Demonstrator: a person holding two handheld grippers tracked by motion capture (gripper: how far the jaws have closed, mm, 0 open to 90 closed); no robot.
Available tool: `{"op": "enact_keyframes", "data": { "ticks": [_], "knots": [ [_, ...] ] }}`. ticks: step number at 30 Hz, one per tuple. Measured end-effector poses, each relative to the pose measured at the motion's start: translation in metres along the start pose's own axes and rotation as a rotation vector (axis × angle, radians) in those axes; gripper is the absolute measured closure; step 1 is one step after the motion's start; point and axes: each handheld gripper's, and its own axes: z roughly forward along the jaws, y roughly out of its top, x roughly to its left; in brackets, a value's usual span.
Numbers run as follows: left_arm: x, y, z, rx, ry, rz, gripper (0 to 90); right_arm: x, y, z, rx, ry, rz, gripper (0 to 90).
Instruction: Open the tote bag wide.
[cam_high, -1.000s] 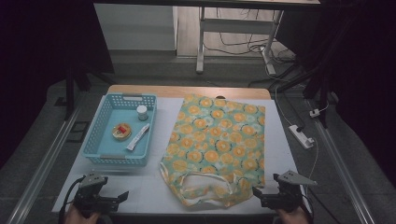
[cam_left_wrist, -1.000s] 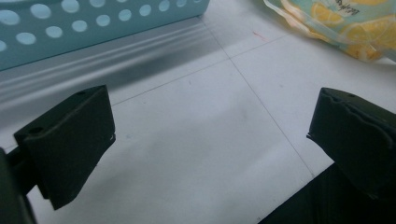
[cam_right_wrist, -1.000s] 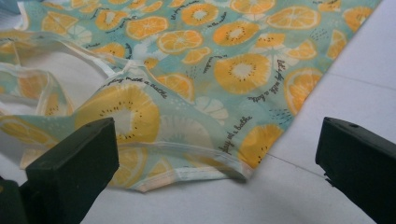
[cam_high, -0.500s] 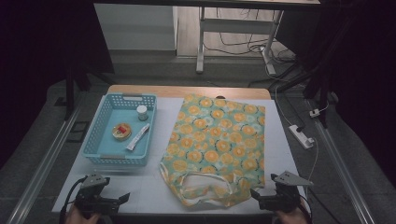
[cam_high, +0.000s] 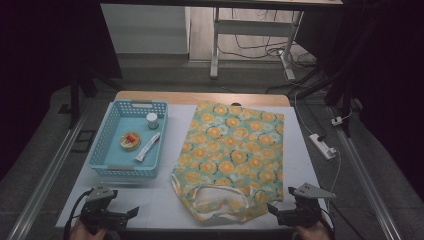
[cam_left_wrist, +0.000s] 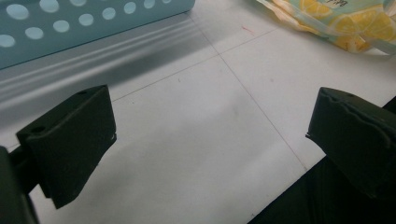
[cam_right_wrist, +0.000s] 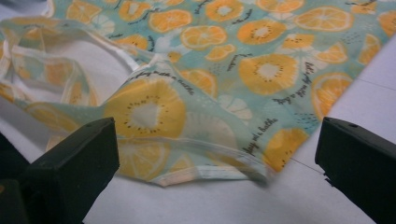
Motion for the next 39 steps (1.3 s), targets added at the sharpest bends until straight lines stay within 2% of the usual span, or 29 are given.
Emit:
{"op": "enact_keyframes", "data": {
  "ticks": [10,16,20,23,32,39],
  "knots": [
    [0.0,0.0,0.0,0.0,-0.001,0.001,1.0,0.008,0.006,-0.001,-0.015,0.011,-0.054,0.0],
    [0.0,0.0,0.0,0.0,-0.003,0.002,1.0,0.015,0.013,0.002,-0.014,0.041,-0.086,0.0],
    [0.001,0.0,0.0,-0.001,-0.004,0.0,1.0,0.023,0.02,0.005,-0.002,0.07,-0.114,0.0],
    [0.001,0.0,0.0,0.001,-0.004,-0.001,1.0,0.03,0.025,0.008,0.024,0.074,-0.151,0.0],
    [0.002,0.0,0.0,0.0,-0.008,-0.011,0.9,0.05,0.035,0.018,0.061,0.151,-0.204,0.0],
    [0.002,0.0,0.0,0.001,-0.009,-0.015,0.9,0.073,0.041,0.036,0.112,0.224,-0.282,0.0]
  ]
}}
